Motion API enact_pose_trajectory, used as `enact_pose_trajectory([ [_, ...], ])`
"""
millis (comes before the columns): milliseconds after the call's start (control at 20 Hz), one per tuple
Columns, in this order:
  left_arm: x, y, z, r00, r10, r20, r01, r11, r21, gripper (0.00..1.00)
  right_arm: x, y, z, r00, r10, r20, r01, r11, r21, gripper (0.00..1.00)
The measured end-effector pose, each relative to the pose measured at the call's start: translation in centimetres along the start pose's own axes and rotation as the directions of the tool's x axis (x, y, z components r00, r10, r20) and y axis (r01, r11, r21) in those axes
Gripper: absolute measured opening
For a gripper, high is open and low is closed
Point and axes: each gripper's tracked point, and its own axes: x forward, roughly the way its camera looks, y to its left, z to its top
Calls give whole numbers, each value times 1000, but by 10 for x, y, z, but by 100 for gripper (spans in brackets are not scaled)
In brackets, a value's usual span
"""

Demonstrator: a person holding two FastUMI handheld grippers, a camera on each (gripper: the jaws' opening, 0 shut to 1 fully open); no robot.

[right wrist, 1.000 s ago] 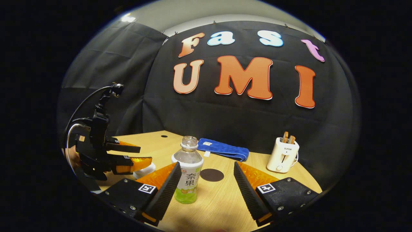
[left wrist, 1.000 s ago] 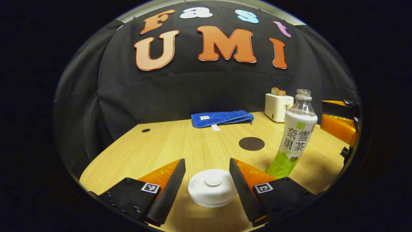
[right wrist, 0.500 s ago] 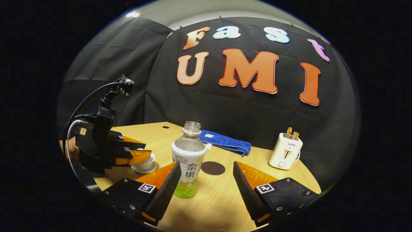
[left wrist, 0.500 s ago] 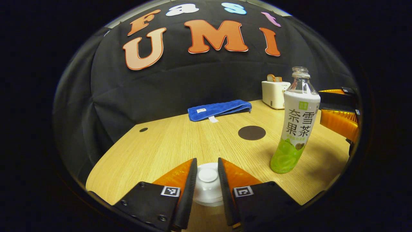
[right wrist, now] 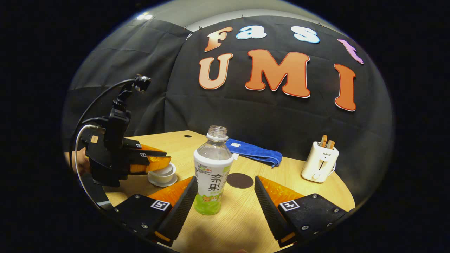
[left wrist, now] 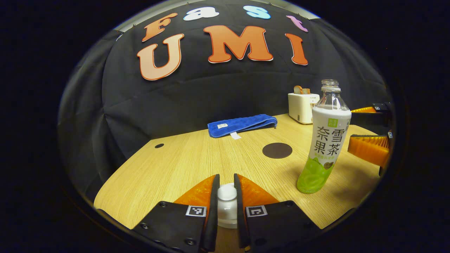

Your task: Open the teacup lid with one hand, grasp the water bottle and pour water into the teacup with the other hand; after pouring, place the water bottle on the coaster and then close the teacup lid.

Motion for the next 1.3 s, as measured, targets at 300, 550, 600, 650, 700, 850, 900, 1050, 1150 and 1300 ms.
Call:
enact_pose_trajectory([
  [300, -7, 24, 18, 996, 53, 65, -51, 998, -38, 27, 19, 15, -20, 998, 36, -54, -34, 999, 28, 98],
  [550, -12, 45, 15, 993, 91, 72, -85, 993, -83, 27, 37, 25, -40, 992, 49, -120, -42, 997, 61, 94],
  [600, -12, 49, 13, 993, 97, 72, -91, 992, -90, 27, 38, 26, -42, 991, 47, -129, -38, 997, 72, 94],
  [650, -14, 54, 11, 992, 108, 72, -101, 990, -94, 27, 38, 28, -44, 989, 49, -138, -37, 996, 85, 93],
  [700, -15, 59, 10, 990, 118, 72, -111, 989, -96, 27, 39, 30, -45, 988, 50, -144, -36, 995, 96, 91],
  [850, -18, 70, 4, 989, 136, 65, -129, 986, -102, 29, 43, 30, -46, 986, 43, -163, -25, 994, 109, 78],
  [900, -19, 73, 3, 988, 139, 63, -132, 985, -107, 27, 45, 32, -46, 985, 40, -167, -21, 993, 113, 74],
  [1050, -21, 79, -3, 988, 142, 56, -134, 983, -126, 27, 47, 31, -45, 982, 33, -184, -11, 993, 118, 69],
  [1150, -24, 85, -5, 987, 151, 55, -143, 981, -133, 27, 49, 27, -40, 983, 14, -185, 3, 996, 92, 69],
  [1300, -24, 95, -7, 985, 164, 52, -156, 978, -140, 27, 51, 22, -28, 985, -24, -170, 26, 1000, 6, 67],
])
